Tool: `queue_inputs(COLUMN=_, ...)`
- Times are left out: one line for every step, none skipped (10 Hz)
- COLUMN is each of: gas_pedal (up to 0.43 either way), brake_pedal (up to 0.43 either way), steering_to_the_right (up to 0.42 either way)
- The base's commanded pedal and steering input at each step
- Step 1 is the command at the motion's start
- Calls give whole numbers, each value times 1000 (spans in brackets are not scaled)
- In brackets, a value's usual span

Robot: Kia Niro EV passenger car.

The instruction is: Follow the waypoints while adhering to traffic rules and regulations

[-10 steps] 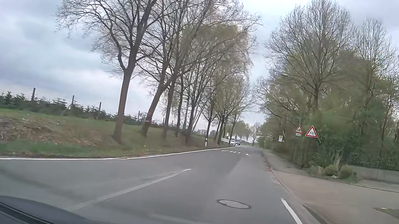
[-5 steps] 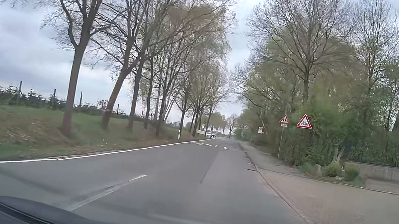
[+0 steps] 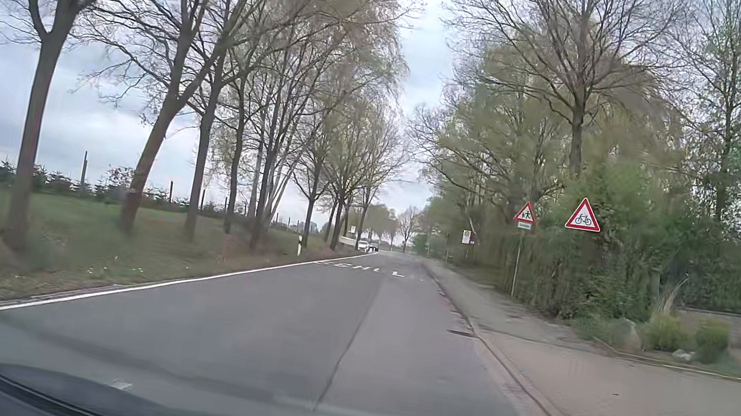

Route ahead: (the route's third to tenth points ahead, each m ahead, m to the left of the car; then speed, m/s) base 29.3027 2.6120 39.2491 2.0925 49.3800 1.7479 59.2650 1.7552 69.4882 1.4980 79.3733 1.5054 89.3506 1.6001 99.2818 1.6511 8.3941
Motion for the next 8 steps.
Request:
queue_inputs(gas_pedal=177, brake_pedal=0, steering_to_the_right=14)
queue_inputs(gas_pedal=177, brake_pedal=0, steering_to_the_right=13)
queue_inputs(gas_pedal=177, brake_pedal=0, steering_to_the_right=13)
queue_inputs(gas_pedal=177, brake_pedal=0, steering_to_the_right=11)
queue_inputs(gas_pedal=177, brake_pedal=0, steering_to_the_right=9)
queue_inputs(gas_pedal=177, brake_pedal=0, steering_to_the_right=7)
queue_inputs(gas_pedal=177, brake_pedal=0, steering_to_the_right=7)
queue_inputs(gas_pedal=177, brake_pedal=0, steering_to_the_right=7)
